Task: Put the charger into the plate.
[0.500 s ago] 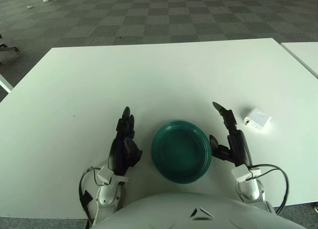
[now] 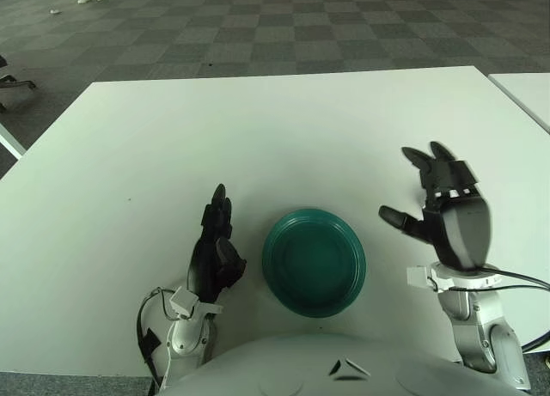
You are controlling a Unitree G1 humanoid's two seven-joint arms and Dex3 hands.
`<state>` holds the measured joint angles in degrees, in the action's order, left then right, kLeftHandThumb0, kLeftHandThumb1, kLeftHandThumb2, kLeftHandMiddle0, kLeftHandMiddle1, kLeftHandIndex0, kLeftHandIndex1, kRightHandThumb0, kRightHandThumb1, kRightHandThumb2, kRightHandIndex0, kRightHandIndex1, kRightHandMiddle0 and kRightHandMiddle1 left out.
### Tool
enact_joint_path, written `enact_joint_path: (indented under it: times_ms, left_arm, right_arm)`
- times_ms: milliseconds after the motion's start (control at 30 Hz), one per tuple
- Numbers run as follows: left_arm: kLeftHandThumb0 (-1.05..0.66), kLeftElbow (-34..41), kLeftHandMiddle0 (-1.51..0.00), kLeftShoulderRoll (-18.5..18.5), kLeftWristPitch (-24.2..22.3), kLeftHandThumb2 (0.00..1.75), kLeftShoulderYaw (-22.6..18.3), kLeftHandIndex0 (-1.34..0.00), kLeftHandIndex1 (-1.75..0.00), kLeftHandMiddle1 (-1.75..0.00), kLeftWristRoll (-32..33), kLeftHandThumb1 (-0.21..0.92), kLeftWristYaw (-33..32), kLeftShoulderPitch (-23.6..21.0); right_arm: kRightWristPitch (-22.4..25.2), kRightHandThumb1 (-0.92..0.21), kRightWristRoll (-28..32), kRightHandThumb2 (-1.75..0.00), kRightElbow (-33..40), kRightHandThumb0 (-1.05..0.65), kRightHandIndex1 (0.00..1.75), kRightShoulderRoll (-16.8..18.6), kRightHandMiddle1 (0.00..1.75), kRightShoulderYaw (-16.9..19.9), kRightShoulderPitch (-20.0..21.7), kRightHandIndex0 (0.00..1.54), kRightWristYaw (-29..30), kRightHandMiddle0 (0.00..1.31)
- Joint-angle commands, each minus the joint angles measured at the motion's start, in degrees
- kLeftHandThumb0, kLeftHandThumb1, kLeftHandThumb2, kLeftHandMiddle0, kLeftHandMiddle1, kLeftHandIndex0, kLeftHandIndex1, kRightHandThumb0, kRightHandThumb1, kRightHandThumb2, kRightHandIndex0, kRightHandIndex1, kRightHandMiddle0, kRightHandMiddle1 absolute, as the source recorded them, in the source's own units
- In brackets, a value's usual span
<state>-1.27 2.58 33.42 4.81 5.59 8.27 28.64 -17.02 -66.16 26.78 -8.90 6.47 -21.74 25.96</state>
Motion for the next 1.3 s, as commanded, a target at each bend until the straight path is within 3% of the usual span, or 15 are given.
enact_joint_path:
  times_ms: [0, 133, 467, 733, 1000, 1267]
  left_arm:
    - [-1.05, -4.23, -0.02, -0.53, -1.45, 1.11, -1.33, 0.00, -0.29, -0.01, -0.04, 0.92, -0.62, 0.09]
    - [-1.05, -4.16, -0.04, -0.40, -1.57, 1.10, -1.51, 0.00, -0.32, -0.02, 0.13, 0.92, -0.61, 0.07]
    - [-1.05, -3.83, -0.04, 0.00, -2.20, 1.11, -2.01, 0.00, -0.34, -0.01, 0.63, 0.92, -0.65, 0.29]
    - [-1.05, -3.37, -0.01, -0.15, -2.58, 1.11, -2.32, 0.00, -0.32, 0.00, 1.30, 0.92, -0.03, 0.33]
    - [-1.05, -3.38, -0.02, -0.17, -2.92, 1.12, -2.50, 0.00, -0.31, -0.01, 1.35, 0.92, -0.06, 0.09]
    - [-1.05, -4.21, -0.03, -0.08, -2.64, 1.11, -2.72, 0.00, -0.29, -0.01, 1.37, 0.92, 0.05, -0.61]
  right_arm:
    - [5.63, -0.92, -1.33, -0.53, -0.36, -0.85, 0.15, -1.16, 1.02, 1.62, 1.02, 0.41, -3.76, 0.00]
    - [8.91, -0.92, -0.32, -0.49, -2.76, -0.86, 0.14, -3.22, 1.00, 2.57, 2.91, 0.38, -5.25, 0.00]
    - [15.27, -0.92, 1.16, -0.71, -7.77, -0.96, 0.11, -8.39, 0.74, 4.33, 2.72, 0.31, -7.27, 0.00]
    - [21.51, -0.92, -1.69, -0.77, -7.57, -0.99, 0.03, -8.35, 0.44, 3.19, 1.48, 0.19, -6.63, 0.00]
    - [26.61, -0.92, -1.15, -0.71, -8.02, -0.98, 0.00, -8.53, 0.31, 2.47, 1.29, 0.12, -9.03, 0.00]
    - [28.25, -0.92, 1.32, -0.68, -11.69, -0.97, 0.00, -10.82, 0.24, 2.80, 2.09, 0.11, -10.46, 0.00]
